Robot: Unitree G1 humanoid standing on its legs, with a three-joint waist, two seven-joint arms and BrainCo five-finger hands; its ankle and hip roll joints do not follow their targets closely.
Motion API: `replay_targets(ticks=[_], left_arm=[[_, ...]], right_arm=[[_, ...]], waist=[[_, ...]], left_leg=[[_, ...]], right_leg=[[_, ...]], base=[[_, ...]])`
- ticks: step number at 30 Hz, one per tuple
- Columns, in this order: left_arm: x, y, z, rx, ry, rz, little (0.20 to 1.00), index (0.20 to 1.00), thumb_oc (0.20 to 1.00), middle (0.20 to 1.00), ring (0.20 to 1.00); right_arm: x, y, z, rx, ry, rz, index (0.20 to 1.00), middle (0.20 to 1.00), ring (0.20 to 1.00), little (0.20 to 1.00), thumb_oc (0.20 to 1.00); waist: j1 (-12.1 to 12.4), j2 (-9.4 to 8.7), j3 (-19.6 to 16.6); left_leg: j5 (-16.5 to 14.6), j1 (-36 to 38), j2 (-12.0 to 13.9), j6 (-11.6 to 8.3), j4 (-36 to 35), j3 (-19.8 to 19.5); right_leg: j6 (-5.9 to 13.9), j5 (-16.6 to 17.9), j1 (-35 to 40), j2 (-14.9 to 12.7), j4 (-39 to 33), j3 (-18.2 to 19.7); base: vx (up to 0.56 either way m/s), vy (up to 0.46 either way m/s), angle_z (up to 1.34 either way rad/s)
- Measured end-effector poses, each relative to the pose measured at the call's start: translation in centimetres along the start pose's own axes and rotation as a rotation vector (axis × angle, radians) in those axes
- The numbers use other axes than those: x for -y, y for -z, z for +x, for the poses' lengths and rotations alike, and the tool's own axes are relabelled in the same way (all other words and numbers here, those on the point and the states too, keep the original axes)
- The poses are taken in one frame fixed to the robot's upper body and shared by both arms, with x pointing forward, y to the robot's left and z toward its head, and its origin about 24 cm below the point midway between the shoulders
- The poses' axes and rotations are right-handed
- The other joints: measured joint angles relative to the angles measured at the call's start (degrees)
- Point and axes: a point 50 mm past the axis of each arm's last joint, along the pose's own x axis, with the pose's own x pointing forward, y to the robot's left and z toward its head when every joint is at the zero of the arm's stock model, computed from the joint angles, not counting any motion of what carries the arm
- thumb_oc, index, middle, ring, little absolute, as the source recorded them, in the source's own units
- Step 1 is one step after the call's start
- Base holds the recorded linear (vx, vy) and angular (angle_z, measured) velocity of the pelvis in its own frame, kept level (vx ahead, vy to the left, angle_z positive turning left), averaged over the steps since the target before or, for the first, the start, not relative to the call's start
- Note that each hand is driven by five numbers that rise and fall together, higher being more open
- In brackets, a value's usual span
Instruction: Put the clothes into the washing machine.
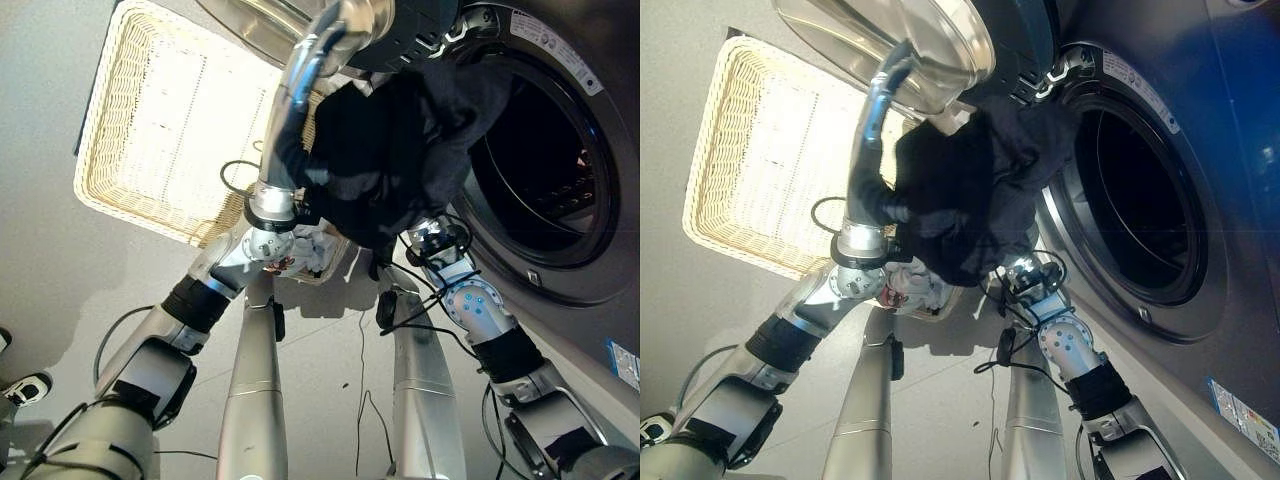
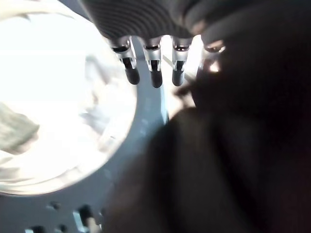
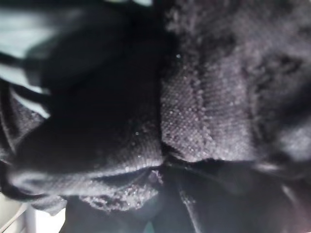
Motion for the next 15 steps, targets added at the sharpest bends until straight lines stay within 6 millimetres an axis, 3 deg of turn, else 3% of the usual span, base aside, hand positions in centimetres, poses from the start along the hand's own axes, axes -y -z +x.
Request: replay_targets(ticks=[7,15], left_arm=[[-1.6,1.6,-0.1,-0.085,-0.095,0.136,1.0,1.0,1.0,1.0,1.0],[-2.7,2.8,-0.2,-0.138,-0.086,0.234,1.0,1.0,1.0,1.0,1.0]], right_arm=[[0.0,-1.1,0.2,0.04,-0.003,-0.031,0.2,0.2,0.2,0.2,0.2],[-0.1,-1.7,0.6,0.061,-0.017,-0.061,0.2,0.2,0.2,0.2,0.2]], waist=[[0.86,0.03,0.02],[1.16,0.03,0.02]], left_leg=[[0.0,0.01,0.02,0.0,0.2,-0.02],[0.0,0.01,-0.01,0.0,0.23,-0.03]], right_leg=[[-0.01,0.01,0.06,-0.01,0.05,0.0],[-0.02,0.02,0.11,-0.05,0.06,0.0]], base=[[0.0,0.0,0.0],[0.0,0.0,0.0]])
